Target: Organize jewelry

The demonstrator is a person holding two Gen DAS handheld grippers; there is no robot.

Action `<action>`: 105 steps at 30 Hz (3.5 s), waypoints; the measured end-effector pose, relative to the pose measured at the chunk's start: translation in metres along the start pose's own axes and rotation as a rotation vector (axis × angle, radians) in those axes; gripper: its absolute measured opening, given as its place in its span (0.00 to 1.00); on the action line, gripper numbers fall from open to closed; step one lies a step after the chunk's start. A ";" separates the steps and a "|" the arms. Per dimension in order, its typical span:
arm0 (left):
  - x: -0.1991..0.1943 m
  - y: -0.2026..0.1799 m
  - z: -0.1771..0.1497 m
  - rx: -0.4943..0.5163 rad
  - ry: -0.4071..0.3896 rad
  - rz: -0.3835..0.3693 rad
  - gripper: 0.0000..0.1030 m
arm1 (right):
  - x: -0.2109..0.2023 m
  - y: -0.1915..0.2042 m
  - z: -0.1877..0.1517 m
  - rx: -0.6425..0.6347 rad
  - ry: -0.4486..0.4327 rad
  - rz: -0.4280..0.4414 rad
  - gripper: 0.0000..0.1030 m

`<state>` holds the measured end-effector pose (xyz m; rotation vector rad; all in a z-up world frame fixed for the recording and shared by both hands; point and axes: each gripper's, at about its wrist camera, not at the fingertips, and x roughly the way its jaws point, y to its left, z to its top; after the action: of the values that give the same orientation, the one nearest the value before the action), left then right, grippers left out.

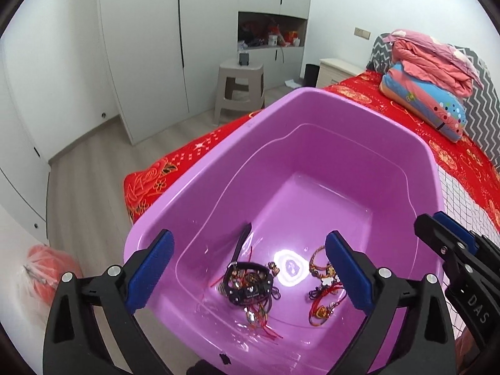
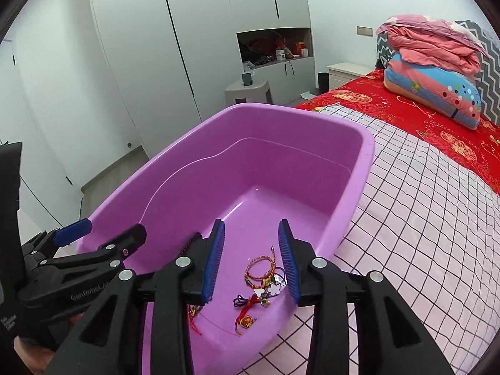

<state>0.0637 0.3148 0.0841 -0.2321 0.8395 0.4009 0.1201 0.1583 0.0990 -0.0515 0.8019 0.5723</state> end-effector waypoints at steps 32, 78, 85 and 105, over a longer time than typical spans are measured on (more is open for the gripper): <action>-0.030 -0.024 -0.015 0.033 0.010 0.060 0.94 | -0.030 -0.021 -0.018 0.073 0.028 -0.034 0.54; -0.036 -0.027 -0.016 0.019 0.005 0.042 0.94 | -0.039 -0.027 -0.026 0.072 0.030 -0.042 0.54; -0.042 -0.027 -0.016 0.019 -0.034 0.018 0.94 | -0.038 -0.028 -0.026 0.071 0.032 -0.042 0.54; -0.040 -0.035 -0.017 0.059 -0.029 0.022 0.94 | -0.036 -0.028 -0.029 0.073 0.033 -0.042 0.54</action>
<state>0.0435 0.2669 0.1055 -0.1625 0.8244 0.3987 0.0949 0.1107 0.0994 -0.0106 0.8511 0.5031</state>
